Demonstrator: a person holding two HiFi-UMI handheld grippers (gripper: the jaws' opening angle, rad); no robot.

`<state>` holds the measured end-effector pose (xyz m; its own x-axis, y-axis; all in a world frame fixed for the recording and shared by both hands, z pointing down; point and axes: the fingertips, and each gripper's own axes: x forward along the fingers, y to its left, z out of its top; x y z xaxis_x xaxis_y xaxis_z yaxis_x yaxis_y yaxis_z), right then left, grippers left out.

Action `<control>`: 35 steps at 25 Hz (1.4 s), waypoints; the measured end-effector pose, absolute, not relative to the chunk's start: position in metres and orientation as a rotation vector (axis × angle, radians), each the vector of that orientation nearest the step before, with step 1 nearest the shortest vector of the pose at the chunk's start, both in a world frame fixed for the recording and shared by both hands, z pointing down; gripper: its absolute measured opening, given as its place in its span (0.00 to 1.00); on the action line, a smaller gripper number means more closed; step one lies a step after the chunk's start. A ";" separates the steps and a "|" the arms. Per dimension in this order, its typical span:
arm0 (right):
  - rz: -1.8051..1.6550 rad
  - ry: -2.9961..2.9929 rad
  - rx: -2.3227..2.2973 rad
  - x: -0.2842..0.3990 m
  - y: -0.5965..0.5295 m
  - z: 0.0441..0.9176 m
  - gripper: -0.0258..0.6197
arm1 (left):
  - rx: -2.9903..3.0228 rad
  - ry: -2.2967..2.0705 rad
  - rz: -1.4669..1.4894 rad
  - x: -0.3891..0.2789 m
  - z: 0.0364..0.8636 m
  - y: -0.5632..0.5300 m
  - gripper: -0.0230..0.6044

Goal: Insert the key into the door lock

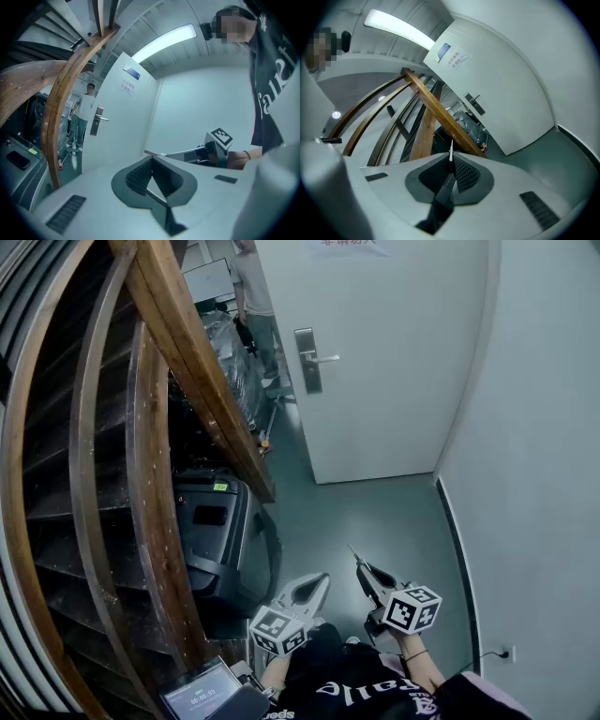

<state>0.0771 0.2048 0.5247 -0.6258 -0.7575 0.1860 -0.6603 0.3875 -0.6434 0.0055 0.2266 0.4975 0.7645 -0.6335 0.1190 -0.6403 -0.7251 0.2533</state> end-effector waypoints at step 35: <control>-1.034 2.375 -1.427 0.024 -0.220 0.511 0.09 | 2.726 -0.876 0.041 -0.075 0.504 -0.188 0.04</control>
